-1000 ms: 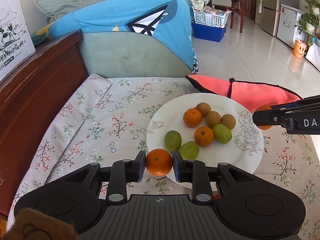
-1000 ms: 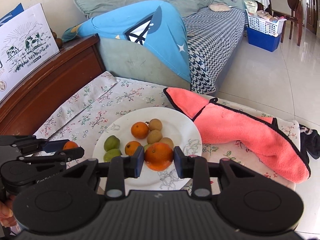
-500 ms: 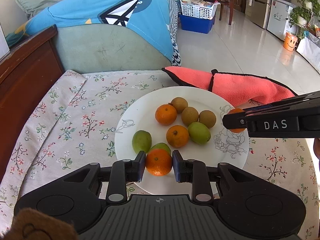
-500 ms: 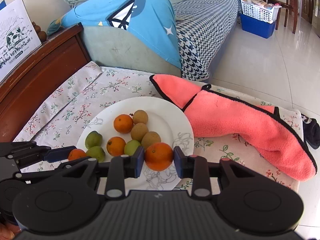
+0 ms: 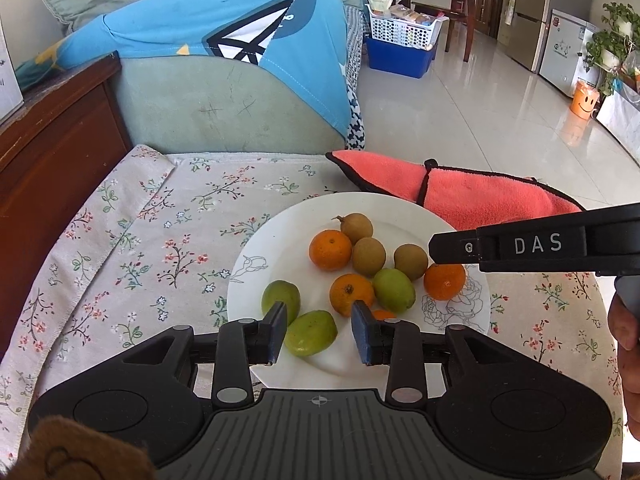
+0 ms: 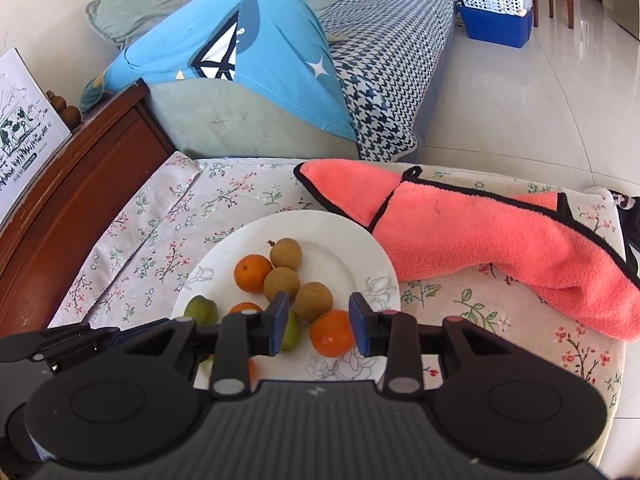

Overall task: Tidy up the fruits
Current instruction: 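Set both oranges on the plate, opening the right tool then the left tool, then move both open tools back to the fruit pile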

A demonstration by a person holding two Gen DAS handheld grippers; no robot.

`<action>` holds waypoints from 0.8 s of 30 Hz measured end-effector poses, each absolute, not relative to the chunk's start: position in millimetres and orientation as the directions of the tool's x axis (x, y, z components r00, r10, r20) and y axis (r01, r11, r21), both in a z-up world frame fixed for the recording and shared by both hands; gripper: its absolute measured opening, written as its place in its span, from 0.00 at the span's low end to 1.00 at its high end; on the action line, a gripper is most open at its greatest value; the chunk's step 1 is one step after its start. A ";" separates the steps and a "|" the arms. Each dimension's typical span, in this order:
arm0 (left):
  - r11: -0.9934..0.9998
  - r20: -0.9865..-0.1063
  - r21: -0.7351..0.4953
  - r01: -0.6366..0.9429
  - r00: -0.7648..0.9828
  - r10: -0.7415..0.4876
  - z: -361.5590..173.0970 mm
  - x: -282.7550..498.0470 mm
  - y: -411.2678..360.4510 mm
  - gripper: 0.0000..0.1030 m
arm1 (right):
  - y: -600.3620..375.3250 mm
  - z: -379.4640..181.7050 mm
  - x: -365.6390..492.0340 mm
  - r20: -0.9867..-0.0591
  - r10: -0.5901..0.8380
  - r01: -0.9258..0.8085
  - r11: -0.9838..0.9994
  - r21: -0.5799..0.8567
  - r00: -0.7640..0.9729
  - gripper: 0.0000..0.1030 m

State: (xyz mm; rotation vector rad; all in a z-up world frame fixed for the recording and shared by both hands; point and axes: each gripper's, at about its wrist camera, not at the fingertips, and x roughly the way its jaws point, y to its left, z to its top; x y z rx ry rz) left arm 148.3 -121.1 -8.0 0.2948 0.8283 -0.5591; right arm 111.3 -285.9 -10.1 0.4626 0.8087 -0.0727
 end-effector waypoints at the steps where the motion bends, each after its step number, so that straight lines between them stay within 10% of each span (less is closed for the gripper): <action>1: 0.820 -0.761 0.036 0.571 0.547 -0.348 -6.4 147.9 -119.3 0.39 | -285.0 -9.1 110.6 -0.710 0.113 0.231 0.900 0.370 0.695 0.34; 24: 0.798 -0.789 0.051 0.601 0.514 -0.337 -3.5 98.3 -42.7 0.43 | -238.5 4.1 47.7 -0.716 0.242 0.067 0.925 0.374 0.655 0.37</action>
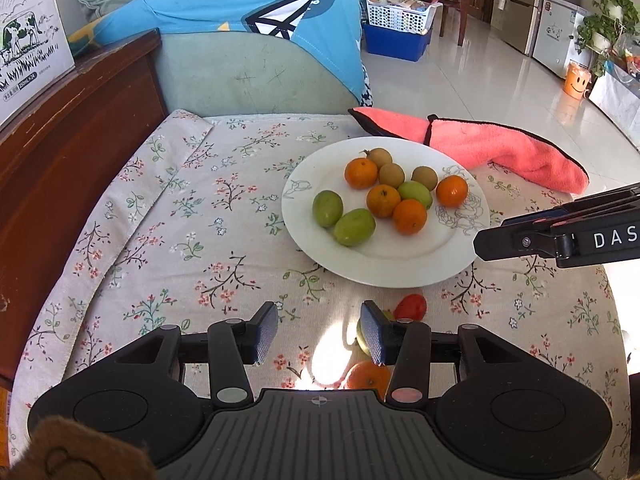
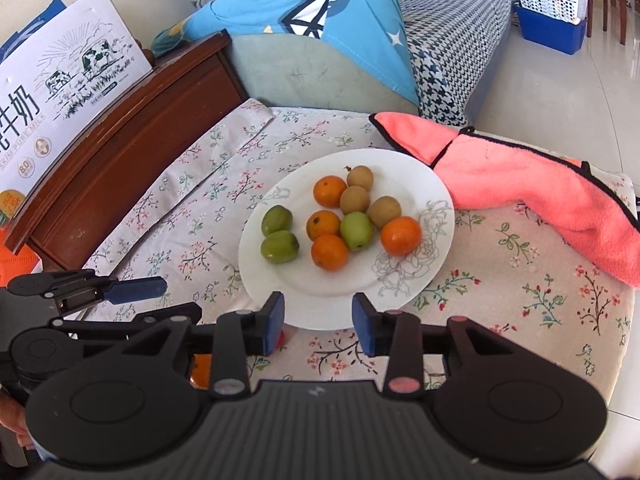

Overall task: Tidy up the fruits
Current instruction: 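Move both open tools back to the fruit pile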

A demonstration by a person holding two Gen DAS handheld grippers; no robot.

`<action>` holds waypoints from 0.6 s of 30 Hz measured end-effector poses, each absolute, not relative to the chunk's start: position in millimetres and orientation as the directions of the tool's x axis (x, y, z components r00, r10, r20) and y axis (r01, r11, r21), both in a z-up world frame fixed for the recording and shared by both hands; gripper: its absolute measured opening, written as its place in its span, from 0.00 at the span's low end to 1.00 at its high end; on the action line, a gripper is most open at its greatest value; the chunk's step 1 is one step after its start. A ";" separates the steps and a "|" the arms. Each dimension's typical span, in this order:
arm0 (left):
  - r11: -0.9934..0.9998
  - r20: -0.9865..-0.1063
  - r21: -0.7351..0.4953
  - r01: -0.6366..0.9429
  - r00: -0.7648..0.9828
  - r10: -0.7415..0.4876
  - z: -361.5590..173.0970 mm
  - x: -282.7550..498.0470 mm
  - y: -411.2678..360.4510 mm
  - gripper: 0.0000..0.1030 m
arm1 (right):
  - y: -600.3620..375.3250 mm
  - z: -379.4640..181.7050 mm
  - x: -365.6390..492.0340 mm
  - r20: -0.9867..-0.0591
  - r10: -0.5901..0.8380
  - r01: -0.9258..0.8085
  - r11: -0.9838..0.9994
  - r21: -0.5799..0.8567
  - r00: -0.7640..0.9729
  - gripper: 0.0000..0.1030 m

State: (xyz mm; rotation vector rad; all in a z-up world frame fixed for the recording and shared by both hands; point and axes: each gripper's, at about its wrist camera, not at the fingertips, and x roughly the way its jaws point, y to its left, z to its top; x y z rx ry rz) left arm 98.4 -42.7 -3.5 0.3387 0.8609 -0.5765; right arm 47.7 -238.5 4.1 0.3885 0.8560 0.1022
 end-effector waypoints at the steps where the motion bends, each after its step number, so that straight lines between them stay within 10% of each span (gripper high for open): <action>1: 0.794 -0.790 0.054 0.606 0.512 -0.337 -4.8 95.9 -40.9 0.43 | -236.6 4.0 45.1 -0.715 0.247 0.061 0.925 0.375 0.654 0.37; 18: 0.718 -0.823 0.031 0.696 0.425 -0.376 -27.2 73.3 -43.5 0.43 | -205.6 -14.3 32.9 -0.738 0.302 -0.025 0.932 0.361 0.604 0.38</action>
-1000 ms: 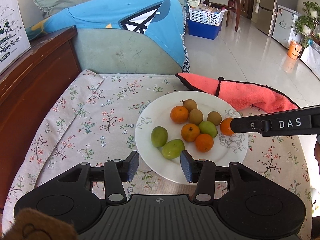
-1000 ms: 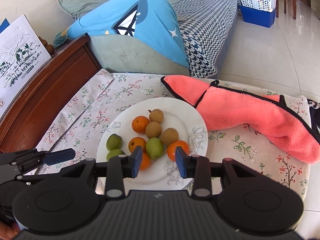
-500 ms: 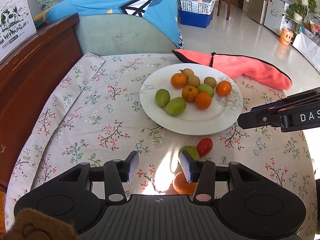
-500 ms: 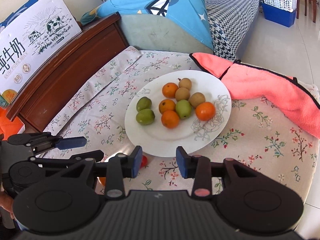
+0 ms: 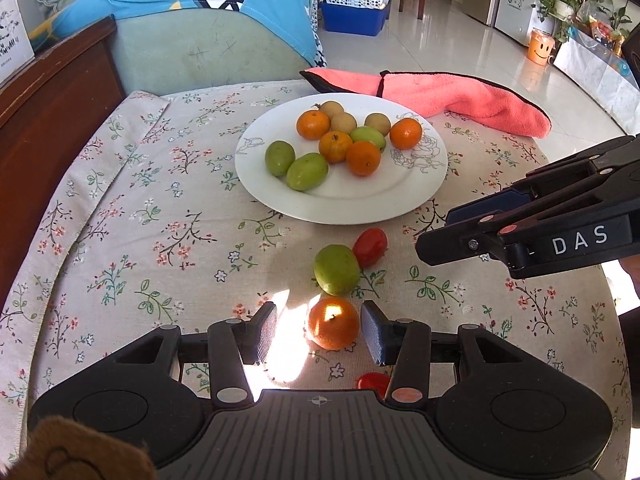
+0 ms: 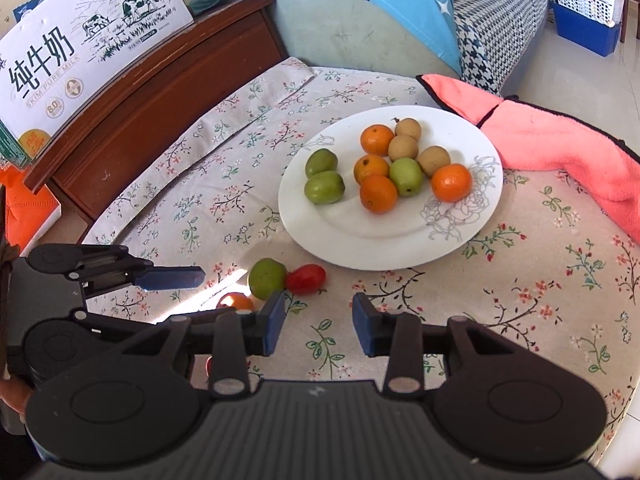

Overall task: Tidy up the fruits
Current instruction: 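Move both open tools back to the fruit pile, then grasp a mandarin orange with the left tool while the right tool grasps a red cherry tomato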

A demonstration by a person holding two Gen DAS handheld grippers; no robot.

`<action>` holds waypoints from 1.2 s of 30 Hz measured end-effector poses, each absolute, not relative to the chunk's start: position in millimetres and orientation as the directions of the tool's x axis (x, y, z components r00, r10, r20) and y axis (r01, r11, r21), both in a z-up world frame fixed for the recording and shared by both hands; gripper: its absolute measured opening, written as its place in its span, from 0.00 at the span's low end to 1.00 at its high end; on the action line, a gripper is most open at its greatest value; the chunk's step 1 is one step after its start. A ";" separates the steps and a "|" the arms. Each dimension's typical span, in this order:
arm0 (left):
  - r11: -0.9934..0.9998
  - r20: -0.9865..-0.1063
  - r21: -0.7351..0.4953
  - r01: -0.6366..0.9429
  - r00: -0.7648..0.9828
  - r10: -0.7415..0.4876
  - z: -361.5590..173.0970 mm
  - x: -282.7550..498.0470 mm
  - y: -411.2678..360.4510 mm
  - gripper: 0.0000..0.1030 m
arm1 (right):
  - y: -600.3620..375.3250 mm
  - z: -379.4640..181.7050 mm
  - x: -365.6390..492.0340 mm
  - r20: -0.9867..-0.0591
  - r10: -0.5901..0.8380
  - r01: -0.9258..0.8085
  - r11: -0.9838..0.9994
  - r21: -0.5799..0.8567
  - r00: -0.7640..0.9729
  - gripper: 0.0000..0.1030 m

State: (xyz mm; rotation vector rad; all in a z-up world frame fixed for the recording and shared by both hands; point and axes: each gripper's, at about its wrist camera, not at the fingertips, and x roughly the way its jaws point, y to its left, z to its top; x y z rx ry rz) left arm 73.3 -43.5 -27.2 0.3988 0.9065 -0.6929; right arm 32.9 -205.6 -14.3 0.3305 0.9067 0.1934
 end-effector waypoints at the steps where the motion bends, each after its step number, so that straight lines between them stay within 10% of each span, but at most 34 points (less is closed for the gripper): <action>1: 0.713 -0.826 0.030 0.700 0.420 -0.377 -28.8 73.2 -44.9 0.43 | -203.7 -15.9 33.6 -0.740 0.302 -0.030 0.934 0.357 0.602 0.38; 13: 0.716 -0.843 0.014 0.697 0.394 -0.366 -41.7 80.1 -42.7 0.28 | -183.6 -27.6 49.8 -0.756 0.279 -0.074 0.953 0.294 0.592 0.38; 36: 0.777 -0.835 0.013 0.630 0.435 -0.338 -31.9 88.2 -12.1 0.28 | -156.5 -41.8 69.5 -0.779 0.194 -0.109 0.981 0.161 0.596 0.38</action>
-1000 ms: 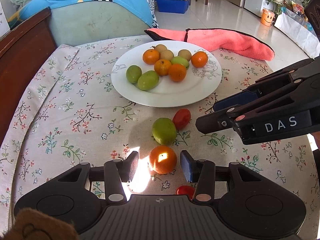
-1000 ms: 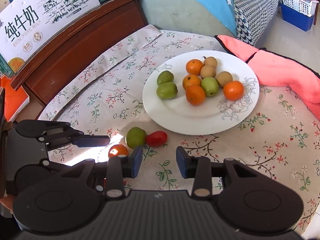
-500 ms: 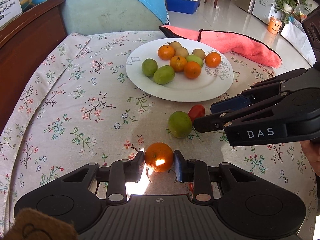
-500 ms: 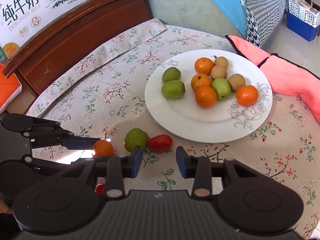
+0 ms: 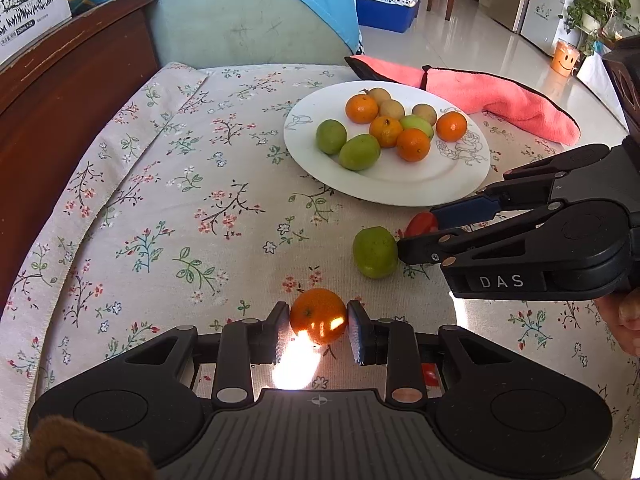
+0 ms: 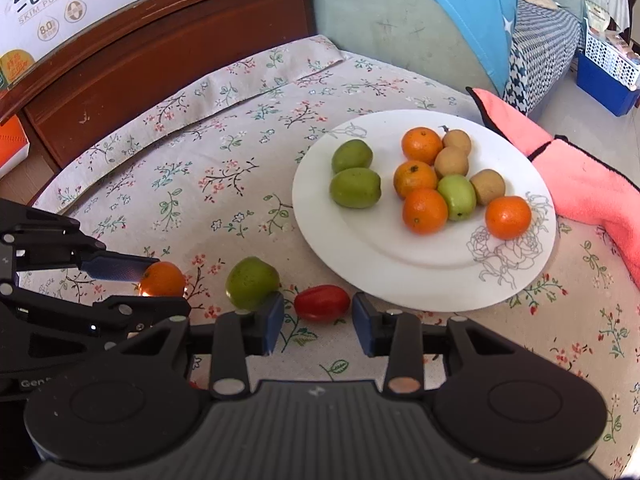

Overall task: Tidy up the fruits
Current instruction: 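Grasp a mandarin orange with the left tool while the right tool grasps a red cherry tomato, then set the orange on the plate with left tool while right tool sets the tomato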

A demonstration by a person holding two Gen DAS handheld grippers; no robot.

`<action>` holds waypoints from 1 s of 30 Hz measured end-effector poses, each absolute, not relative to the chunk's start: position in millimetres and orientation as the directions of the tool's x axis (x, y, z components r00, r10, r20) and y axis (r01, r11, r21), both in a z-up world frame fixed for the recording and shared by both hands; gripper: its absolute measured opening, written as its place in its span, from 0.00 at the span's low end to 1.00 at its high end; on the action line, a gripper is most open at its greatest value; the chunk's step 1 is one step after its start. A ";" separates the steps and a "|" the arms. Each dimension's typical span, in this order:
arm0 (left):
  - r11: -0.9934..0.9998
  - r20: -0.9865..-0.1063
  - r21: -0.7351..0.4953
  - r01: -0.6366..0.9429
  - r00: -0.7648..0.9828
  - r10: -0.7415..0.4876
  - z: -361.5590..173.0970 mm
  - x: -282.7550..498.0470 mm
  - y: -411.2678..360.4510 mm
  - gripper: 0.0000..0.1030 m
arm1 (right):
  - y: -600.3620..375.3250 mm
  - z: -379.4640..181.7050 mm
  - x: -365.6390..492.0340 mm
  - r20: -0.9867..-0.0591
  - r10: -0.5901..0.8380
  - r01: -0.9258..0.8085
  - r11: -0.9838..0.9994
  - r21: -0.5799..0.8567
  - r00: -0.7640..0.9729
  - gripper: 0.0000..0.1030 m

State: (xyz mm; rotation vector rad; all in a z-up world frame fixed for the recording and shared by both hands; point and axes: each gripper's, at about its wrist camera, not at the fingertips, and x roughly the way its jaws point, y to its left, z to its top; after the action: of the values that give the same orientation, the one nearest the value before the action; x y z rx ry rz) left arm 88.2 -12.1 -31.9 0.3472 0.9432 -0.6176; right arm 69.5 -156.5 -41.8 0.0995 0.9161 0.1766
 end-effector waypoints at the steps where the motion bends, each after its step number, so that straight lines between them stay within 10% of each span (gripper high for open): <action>1: 0.777 -0.834 0.016 0.629 0.437 -0.337 -31.6 88.2 -12.3 0.28 | -156.8 -42.1 69.6 -0.778 0.194 -0.110 0.981 0.161 0.598 0.36; 30: 0.787 -0.817 0.044 0.615 0.476 -0.326 -26.3 93.2 -14.0 0.27 | -197.6 4.2 45.2 -0.729 0.192 -0.130 0.981 0.140 0.657 0.30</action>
State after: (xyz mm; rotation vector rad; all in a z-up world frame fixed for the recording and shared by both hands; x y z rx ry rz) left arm 93.2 -14.0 -26.3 0.3555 0.9060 -0.5903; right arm 45.2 -197.6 4.2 0.0781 0.8341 0.1825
